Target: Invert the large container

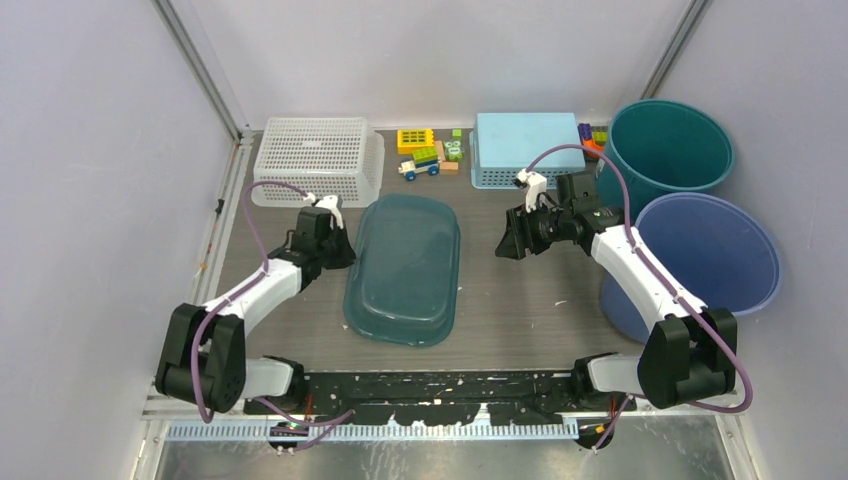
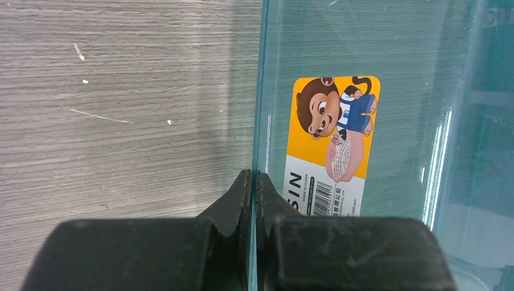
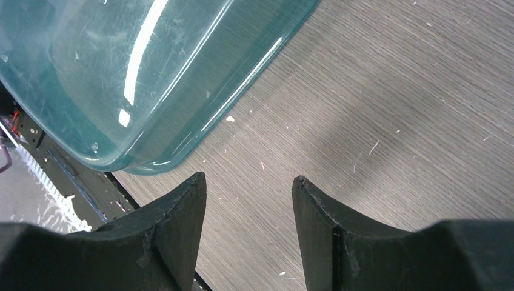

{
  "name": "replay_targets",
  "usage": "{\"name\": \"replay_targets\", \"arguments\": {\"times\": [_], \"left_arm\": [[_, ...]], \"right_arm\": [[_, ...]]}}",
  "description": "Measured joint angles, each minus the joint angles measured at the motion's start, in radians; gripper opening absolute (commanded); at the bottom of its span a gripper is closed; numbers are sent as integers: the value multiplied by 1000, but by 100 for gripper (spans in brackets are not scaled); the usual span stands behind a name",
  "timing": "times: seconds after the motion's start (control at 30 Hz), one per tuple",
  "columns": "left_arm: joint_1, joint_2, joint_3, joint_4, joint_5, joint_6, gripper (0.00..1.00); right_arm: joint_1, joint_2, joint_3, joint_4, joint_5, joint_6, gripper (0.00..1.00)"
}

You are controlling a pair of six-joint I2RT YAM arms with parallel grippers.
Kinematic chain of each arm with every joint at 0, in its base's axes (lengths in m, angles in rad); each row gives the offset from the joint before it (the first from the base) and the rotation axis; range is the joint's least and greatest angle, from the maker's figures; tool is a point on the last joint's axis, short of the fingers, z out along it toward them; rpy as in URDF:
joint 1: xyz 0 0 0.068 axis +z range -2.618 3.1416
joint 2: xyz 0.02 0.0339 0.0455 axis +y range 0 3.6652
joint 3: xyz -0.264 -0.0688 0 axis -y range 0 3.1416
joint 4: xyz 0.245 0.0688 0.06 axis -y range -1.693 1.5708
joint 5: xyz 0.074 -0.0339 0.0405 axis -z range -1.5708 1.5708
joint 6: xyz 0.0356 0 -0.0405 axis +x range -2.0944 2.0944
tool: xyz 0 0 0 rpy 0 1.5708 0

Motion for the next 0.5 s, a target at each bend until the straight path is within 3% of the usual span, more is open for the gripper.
{"name": "replay_targets", "arguments": {"times": [0.5], "left_arm": [[39,47,-20,20,5,-5,2]], "right_arm": [[0,0,-1,0,0,-13,59]]}}
